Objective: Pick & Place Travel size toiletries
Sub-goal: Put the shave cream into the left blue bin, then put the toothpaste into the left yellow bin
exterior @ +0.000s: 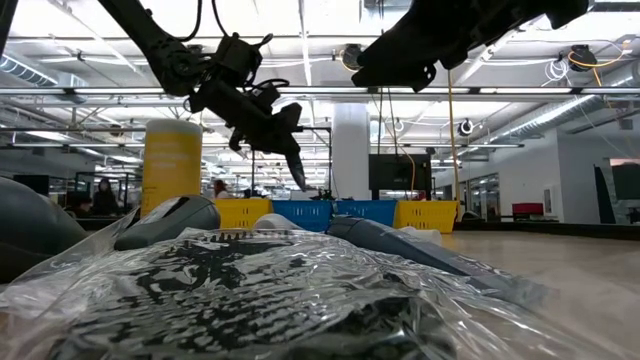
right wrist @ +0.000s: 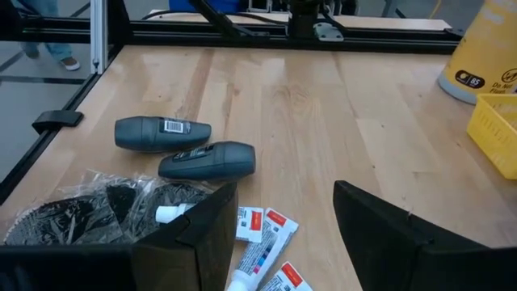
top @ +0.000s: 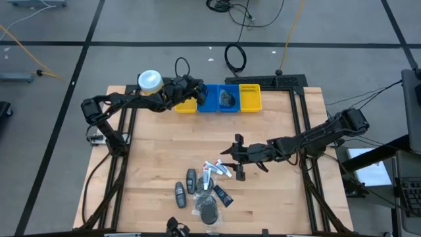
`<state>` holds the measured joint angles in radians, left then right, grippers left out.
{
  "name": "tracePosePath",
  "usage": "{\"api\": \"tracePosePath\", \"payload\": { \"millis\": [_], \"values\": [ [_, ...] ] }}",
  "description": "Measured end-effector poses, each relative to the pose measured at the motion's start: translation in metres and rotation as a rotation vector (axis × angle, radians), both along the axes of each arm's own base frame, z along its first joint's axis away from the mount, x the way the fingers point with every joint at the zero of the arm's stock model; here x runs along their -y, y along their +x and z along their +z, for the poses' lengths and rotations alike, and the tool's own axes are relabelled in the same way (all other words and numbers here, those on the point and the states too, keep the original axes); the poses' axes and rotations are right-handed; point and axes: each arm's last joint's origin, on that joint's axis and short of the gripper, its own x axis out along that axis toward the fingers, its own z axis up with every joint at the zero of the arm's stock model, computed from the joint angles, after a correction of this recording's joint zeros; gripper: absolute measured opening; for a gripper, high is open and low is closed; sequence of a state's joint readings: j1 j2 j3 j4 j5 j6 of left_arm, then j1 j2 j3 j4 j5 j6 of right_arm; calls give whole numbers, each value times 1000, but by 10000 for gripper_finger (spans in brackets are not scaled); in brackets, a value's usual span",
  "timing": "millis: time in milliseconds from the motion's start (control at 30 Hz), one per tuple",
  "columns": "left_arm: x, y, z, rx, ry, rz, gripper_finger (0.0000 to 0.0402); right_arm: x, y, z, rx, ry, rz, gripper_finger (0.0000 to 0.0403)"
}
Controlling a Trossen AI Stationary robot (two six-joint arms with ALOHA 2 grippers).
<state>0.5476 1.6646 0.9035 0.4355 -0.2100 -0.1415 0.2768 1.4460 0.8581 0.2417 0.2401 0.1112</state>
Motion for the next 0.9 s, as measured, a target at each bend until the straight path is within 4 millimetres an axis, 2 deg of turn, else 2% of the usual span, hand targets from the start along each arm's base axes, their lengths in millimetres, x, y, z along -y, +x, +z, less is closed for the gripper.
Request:
{"api": "tracePosePath", "payload": {
  "millis": [67,233,367,700,900],
  "values": [
    [0,0,0,1,-1,0,110,0,0,0,0,0,0,196],
    [0,0,0,14,-14,6,172,0,0,0,0,0,0,196],
    [0,0,1,21,-12,7,197,0,0,0,0,0,0,196],
    [0,0,1,23,-14,6,181,0,0,0,0,0,0,196],
    [8,5,0,31,-38,-88,167,0,0,0,-4,-1,1,196]
  ]
}}
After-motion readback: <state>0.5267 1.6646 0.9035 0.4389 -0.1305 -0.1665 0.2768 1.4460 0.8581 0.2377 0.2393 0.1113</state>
